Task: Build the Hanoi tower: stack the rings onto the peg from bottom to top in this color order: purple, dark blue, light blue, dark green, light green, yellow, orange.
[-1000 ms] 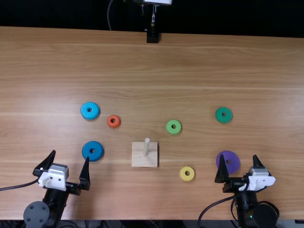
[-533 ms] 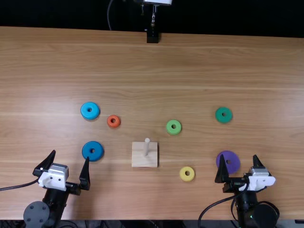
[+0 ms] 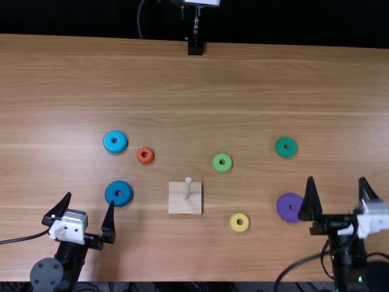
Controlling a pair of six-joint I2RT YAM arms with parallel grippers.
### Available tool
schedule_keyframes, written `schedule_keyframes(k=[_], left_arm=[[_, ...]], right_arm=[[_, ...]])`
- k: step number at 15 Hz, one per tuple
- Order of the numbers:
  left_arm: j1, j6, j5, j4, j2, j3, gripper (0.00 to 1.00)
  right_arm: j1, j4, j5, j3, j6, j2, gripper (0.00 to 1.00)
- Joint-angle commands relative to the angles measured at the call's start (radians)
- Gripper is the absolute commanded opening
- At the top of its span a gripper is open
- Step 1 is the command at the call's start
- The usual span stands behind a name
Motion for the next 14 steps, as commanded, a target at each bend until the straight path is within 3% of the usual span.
schedule_keyframes(k=[1,4,6,12,14], left_arm=[[0.000,0.006,0.020,-0.015,-0.012,-0.050,1.00],[0.000,0.006,0.020,-0.015,-0.012,-0.050,1.00],[0.000,0.006,0.020,-0.015,-0.012,-0.050,1.00],[0.000,0.006,0.020,-0.015,-0.012,-0.050,1.00],[0.000,0.006,0.020,-0.015,-0.012,-0.050,1.00]], right_arm=[[-0.002,-0.079,-0.006,0.088,-0.003,0.115,1.00],[-0.004,-0.368,-0.001,0.187,0.001,0.377,1.00],[-0.008,-0.424,-0.003,0.250,0.003,0.537,1.00],[-0.008,-0.799,-0.003,0.383,0.012,0.934,1.00],[-0.010,-0.808,-0.003,0.381,0.012,0.997,1.00]])
